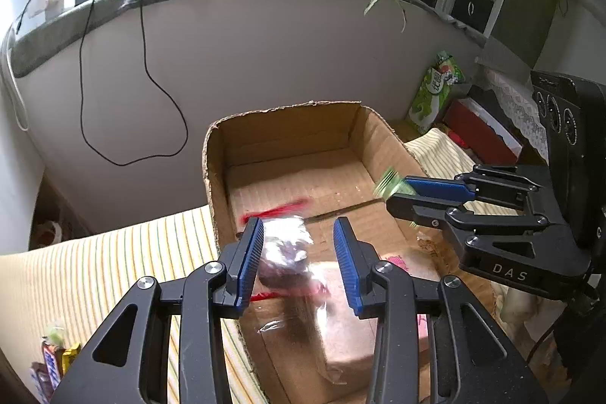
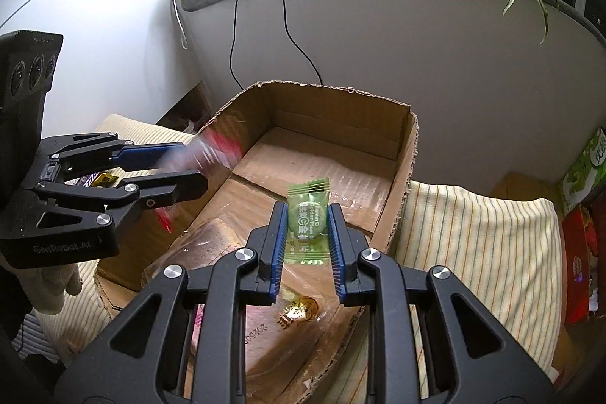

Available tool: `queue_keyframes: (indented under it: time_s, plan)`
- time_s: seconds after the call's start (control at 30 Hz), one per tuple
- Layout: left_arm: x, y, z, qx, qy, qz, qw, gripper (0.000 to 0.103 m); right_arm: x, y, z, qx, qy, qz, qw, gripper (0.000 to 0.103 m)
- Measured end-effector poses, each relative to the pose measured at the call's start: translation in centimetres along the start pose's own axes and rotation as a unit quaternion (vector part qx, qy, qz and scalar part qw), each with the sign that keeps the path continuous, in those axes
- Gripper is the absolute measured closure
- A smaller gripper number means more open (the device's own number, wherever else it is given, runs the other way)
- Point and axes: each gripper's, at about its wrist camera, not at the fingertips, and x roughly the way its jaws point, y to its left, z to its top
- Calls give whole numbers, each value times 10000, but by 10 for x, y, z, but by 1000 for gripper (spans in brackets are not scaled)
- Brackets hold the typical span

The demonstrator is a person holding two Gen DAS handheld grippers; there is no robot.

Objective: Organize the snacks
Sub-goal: 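Carry the bun and green candy into the box and open both tools, then grasp the wrapped egg with the left tool while the right tool grasps the pink candy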

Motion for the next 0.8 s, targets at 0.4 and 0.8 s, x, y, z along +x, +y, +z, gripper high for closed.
queue_keyframes:
  time_s: [0.4, 0.8]
  plan:
    - [-13, -2, -1, 10, -99, 49, 9999, 62, -11, 4, -1, -29, -99, -102, 9999, 50]
    - [-66, 4, -14, -86, -449, 83, 9989, 62, -45, 31, -14, -114, -300, 9, 9995, 42]
